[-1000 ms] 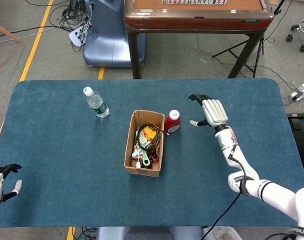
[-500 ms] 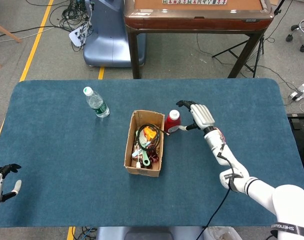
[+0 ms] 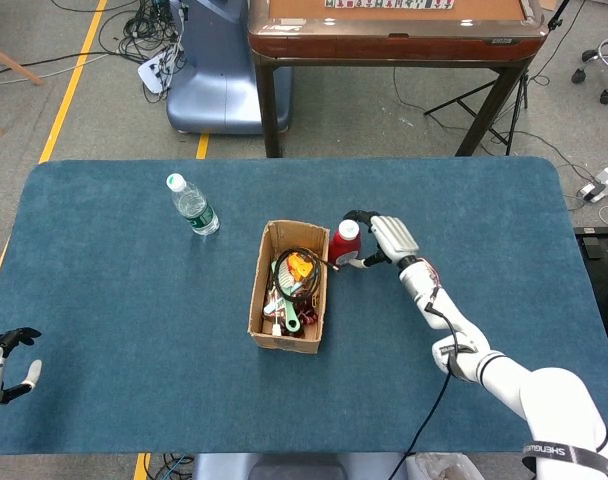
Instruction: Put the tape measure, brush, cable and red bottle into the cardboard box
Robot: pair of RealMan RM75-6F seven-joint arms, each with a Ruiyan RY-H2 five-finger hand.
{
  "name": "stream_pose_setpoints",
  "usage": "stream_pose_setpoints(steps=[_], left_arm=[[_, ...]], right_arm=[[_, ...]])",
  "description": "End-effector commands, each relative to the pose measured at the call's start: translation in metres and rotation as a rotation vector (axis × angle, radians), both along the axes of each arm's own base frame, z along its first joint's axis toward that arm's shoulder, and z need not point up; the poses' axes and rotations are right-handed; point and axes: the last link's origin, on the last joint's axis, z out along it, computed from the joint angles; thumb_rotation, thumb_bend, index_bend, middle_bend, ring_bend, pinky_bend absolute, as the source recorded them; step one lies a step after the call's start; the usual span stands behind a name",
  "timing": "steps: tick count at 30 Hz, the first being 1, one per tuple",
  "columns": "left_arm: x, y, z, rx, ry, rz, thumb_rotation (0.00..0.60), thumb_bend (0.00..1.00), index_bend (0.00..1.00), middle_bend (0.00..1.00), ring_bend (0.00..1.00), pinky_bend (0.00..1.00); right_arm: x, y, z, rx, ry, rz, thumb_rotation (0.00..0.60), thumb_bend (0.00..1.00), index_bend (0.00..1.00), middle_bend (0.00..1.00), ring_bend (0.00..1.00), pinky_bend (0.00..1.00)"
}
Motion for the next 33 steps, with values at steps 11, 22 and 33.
stream_pose_setpoints(steps=[11, 22, 33], left_arm=[[0.0, -0.001, 0.001, 0.002, -0.004, 0.003, 0.6, 0.35, 0.34, 0.41, 0.35, 0.55], [0.0, -0.001, 0.001, -0.003, -0.014, 0.002, 0.6, 0.35, 0.34, 0.41, 0.35, 0.55], [0.0, -0.002, 0.001, -0.004, -0.015, 0.003, 0.6, 0.35, 0.34, 0.41, 0.35, 0.55]], right_arm=[[-0.001, -0.002, -0.012, 0.036, 0.012, -0.015, 0.6, 0.05, 0.28, 0.37, 0.25, 0.38], [-0.002, -0.003, -0.016, 0.017, 0.026, -0.014, 0.6, 0.14, 0.37, 0.46, 0.35, 0.48], [-0.002, -0.003, -0.019, -0.02, 0.012, -0.01, 0.6, 0.21, 0.5, 0.56, 0.46, 0.53]])
